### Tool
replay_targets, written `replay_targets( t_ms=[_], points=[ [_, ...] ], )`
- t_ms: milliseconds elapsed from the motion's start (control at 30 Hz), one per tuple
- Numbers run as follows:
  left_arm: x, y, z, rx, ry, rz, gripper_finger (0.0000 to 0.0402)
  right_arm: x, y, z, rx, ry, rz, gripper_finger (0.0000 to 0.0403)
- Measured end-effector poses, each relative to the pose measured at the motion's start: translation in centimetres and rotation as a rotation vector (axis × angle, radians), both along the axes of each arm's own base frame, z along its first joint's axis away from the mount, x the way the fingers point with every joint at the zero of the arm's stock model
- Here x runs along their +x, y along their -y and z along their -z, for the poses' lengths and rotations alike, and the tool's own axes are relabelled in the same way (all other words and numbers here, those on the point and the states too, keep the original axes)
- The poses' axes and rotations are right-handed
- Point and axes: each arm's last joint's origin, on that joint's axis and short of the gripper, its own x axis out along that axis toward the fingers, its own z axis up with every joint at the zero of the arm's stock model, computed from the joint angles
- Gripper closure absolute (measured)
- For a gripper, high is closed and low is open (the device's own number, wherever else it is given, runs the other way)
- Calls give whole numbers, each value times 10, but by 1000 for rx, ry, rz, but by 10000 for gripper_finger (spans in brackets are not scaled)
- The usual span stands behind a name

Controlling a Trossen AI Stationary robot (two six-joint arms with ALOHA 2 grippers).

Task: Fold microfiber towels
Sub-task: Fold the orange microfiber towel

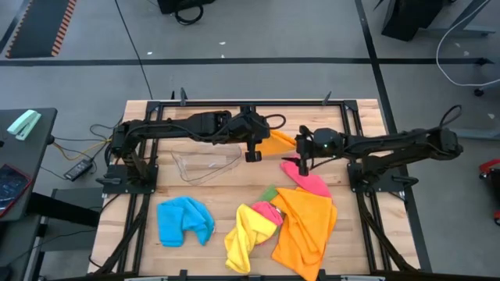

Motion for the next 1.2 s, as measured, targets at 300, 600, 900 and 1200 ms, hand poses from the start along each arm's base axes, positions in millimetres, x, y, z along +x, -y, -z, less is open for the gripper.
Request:
replay_targets(
  t_ms=[300, 600, 900, 1200],
  points=[
    [1, 0, -1, -7, 25, -9, 391, -13, -9, -25, -2, 131, -26, 163],
    [2, 0, 1, -21, 39, -21, 395, -34, -6, -40, -10, 189, 12, 164],
    [9, -1, 54, -16, 36, -16, 388, -39, -4, -33, 18, 105, 99, 191],
    [9, -28, 75, -70, 112, -16, 384, -45, 6, -23, -19, -13, 248, 212]
  ],
)
